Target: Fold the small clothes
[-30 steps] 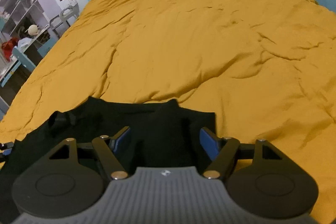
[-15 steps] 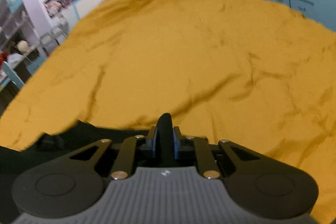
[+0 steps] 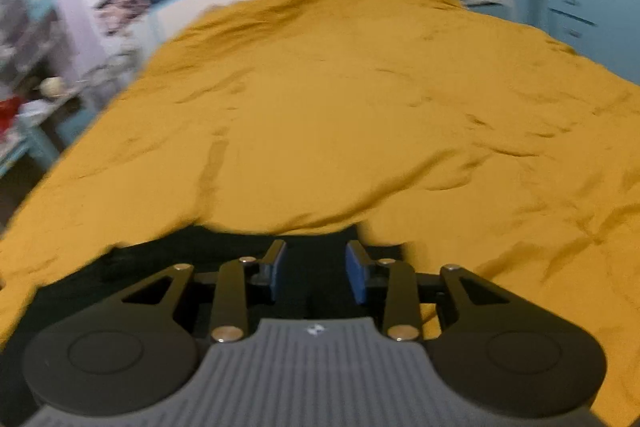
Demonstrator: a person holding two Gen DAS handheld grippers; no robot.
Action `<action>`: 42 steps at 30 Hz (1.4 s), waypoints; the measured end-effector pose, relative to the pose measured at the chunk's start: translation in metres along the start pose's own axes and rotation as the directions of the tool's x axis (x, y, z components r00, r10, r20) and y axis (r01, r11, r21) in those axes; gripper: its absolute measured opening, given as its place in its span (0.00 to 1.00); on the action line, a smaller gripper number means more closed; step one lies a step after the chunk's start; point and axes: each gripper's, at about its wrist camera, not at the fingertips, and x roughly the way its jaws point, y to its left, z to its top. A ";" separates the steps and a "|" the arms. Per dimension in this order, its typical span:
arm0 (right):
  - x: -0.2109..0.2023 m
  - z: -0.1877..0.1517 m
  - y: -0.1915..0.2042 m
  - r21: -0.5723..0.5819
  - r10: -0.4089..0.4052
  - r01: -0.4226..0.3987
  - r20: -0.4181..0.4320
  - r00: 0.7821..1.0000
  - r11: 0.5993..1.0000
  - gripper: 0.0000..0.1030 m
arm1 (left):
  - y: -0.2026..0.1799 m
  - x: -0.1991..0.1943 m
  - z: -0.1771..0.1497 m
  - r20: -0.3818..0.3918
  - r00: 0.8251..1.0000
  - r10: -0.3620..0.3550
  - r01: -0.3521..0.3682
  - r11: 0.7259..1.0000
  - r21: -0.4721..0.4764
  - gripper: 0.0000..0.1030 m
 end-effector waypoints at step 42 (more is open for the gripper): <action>-0.150 -0.162 -0.054 0.083 -0.005 0.008 -0.034 0.999 0.997 0.28 | 0.040 -0.071 -0.163 -0.053 0.998 0.037 -0.040 0.997 -0.063 0.07</action>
